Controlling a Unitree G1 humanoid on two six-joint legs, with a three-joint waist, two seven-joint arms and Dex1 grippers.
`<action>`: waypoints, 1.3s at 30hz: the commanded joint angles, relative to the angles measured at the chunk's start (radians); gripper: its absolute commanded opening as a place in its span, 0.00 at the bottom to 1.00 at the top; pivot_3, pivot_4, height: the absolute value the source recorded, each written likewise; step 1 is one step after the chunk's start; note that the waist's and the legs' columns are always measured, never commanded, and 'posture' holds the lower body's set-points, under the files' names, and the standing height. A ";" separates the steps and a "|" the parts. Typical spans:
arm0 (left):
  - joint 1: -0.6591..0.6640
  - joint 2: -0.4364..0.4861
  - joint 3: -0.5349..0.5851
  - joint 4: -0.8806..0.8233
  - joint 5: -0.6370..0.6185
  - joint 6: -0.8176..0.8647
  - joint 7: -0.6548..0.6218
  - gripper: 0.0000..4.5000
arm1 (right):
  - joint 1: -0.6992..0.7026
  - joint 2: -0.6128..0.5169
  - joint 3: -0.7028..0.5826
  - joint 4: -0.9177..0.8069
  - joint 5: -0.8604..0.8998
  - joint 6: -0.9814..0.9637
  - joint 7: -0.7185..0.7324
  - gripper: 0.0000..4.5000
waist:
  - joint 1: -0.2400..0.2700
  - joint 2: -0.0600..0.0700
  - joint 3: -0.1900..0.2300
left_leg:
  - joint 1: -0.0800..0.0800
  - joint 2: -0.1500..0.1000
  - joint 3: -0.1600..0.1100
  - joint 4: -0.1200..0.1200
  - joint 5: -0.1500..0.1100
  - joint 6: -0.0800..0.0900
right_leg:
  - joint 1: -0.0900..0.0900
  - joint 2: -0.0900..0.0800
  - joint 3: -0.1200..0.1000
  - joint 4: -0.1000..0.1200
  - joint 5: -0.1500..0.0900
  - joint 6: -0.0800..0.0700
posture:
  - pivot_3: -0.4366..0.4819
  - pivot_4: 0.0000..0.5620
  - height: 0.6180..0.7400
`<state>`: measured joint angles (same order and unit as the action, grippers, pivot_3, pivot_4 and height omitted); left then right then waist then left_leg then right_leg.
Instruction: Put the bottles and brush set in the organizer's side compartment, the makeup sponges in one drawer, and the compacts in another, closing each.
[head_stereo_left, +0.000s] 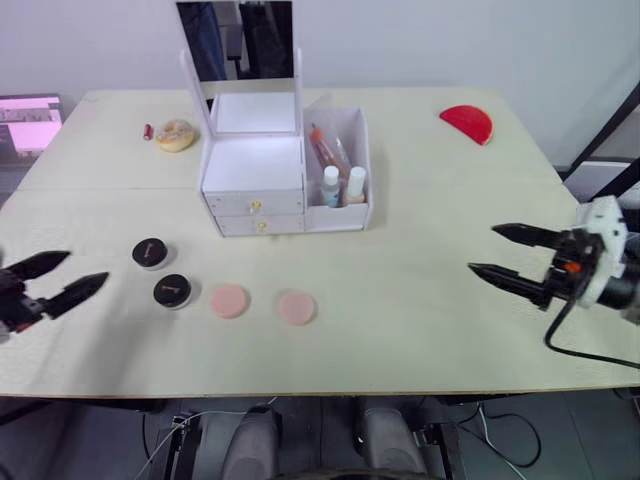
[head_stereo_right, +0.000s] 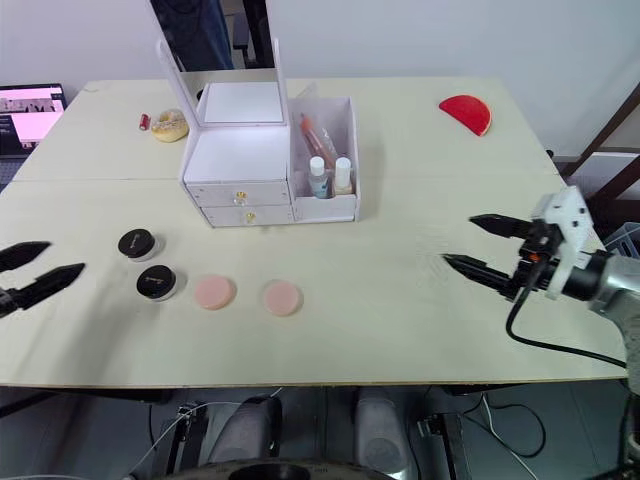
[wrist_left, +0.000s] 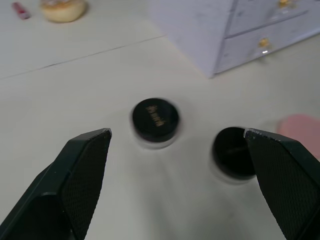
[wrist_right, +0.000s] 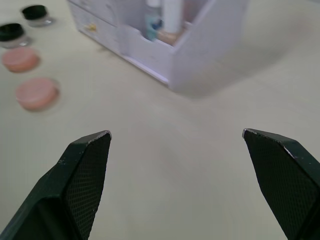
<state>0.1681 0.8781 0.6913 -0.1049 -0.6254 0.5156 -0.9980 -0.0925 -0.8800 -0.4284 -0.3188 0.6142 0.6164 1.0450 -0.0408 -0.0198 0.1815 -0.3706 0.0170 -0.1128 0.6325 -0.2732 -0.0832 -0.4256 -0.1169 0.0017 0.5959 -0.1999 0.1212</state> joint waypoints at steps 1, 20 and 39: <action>0.006 -0.101 -0.051 -0.272 -0.076 0.088 0.171 1.00 | -0.093 0.018 0.058 -0.075 0.061 0.046 -0.057 0.99 | 0.001 0.000 0.000 | 0.000 0.000 0.000 0.000 0.000 0.000 | 0.000 0.000 0.000 0.000 0.000 0.000 | 0.48 0.27 1.00; -0.246 -0.735 -0.736 -0.509 0.402 0.039 1.067 1.00 | -0.423 0.112 0.454 -0.062 0.053 0.102 -0.027 0.99 | 0.030 -0.002 -0.003 | 0.001 -0.001 -0.001 0.004 0.000 0.000 | 0.004 0.001 0.000 -0.001 0.001 -0.001 | 0.48 0.27 1.00; -0.407 -0.876 -0.767 -0.194 0.548 -0.175 1.069 1.00 | -0.478 0.130 0.475 -0.069 0.046 0.129 -0.053 0.99 | 0.031 -0.002 -0.003 | -0.001 -0.001 -0.001 0.006 0.000 0.000 | 0.004 0.001 0.000 -0.002 0.003 0.003 | 0.48 0.27 1.00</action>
<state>-0.2172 0.0072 -0.0670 -0.2759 -0.0889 0.3715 0.0770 -0.5466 -0.7581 0.0697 -0.3556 0.6493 0.7520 0.9978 -0.0098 -0.0218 0.1790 -0.3711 0.0161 -0.1135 0.6382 -0.2732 -0.0831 -0.4213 -0.1163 0.0017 0.5939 -0.1971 0.1238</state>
